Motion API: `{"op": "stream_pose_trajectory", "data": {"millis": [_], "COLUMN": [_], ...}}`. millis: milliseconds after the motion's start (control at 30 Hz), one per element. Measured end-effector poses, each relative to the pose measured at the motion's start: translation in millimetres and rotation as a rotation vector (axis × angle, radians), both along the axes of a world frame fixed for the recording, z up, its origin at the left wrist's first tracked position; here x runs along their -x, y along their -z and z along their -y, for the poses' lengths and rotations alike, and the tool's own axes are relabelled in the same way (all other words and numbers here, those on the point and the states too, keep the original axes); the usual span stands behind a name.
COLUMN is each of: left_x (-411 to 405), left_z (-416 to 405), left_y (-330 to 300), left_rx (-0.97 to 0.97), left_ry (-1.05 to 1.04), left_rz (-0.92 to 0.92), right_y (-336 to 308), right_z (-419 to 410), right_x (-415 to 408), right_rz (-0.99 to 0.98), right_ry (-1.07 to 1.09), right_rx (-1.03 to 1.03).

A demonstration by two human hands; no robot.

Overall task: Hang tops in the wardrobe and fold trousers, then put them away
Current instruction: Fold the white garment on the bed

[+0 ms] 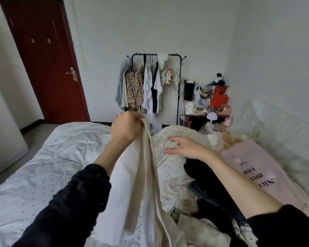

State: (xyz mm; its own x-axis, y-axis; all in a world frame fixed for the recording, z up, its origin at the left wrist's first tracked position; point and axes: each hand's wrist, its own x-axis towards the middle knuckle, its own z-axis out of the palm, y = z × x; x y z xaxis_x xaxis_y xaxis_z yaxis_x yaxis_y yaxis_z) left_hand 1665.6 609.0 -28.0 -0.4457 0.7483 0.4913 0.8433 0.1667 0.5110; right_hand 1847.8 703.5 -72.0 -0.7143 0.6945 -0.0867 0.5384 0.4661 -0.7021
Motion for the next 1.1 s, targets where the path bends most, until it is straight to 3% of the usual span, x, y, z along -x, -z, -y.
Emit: {"op": "stream_pose_trajectory", "data": {"millis": [200, 400, 533, 733, 1100], "left_x": [11, 10, 11, 8, 37], "left_z": [9, 19, 24, 34, 76], "left_y": [-23, -24, -24, -31, -43], "left_rx": [-0.043, -0.081, -0.105, -0.169, -0.280], "left_ry": [-0.003, 0.044, 0.025, 0.007, -0.091], "left_rz": [-0.062, 0.000, 0.021, 0.059, 0.075], "right_y": [27, 34, 25, 40, 103], "right_z": [39, 57, 75, 81, 64], "right_x": [35, 54, 55, 55, 27], "right_rz": [-0.121, -0.239, -0.380, -0.048, 0.170], "right_ry": [-0.087, 0.118, 0.056, 0.234, 0.293], "right_rx": [0.083, -0.045, 0.117, -0.192, -0.088]}}
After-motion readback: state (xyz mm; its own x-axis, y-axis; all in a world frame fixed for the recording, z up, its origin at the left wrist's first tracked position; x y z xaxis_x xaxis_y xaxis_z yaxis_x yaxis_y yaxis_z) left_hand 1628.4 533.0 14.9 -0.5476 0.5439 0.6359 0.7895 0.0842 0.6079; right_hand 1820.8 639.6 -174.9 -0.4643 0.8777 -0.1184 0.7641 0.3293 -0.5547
